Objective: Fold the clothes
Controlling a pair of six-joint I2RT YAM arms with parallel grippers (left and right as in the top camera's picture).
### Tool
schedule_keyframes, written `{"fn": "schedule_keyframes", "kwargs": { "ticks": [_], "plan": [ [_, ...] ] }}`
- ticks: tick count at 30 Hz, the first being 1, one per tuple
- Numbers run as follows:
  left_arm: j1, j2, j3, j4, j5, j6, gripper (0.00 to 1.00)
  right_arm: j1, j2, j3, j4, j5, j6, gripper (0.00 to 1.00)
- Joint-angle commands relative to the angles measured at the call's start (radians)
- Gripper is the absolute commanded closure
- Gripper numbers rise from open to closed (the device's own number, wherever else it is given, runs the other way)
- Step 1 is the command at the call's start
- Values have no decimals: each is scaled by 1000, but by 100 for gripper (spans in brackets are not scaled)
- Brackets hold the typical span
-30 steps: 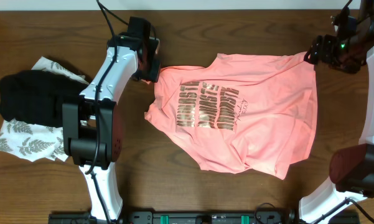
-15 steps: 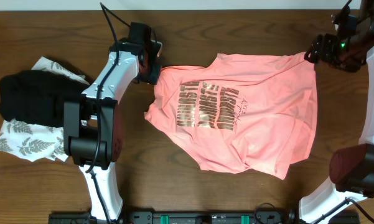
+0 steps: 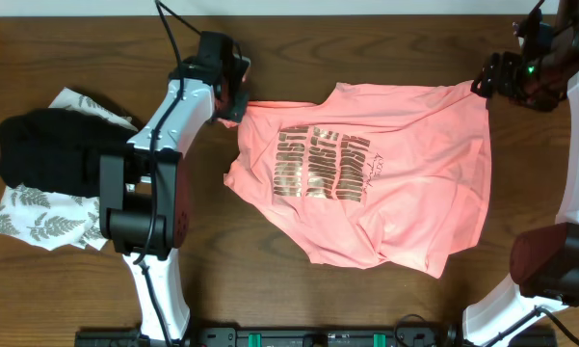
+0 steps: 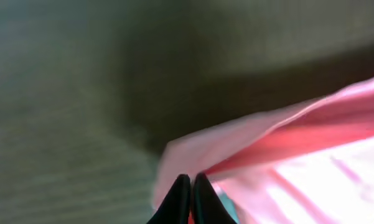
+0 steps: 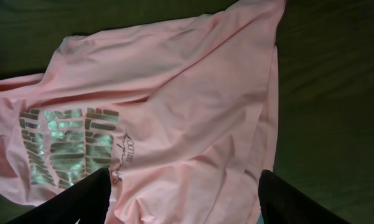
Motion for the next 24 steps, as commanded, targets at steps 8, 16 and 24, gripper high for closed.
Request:
{"fn": "schedule_keyframes", "kwargs": {
  "ticks": [8, 16, 24],
  "plan": [
    [18, 39, 30, 188, -27, 13, 94, 7, -27, 3, 3, 20, -4, 26],
    [18, -8, 30, -15, -29, -6, 92, 7, -27, 3, 8, 21, -5, 25],
    [18, -174, 30, -152, -60, -143, 85, 7, -27, 3, 11, 21, -4, 25]
  ]
}}
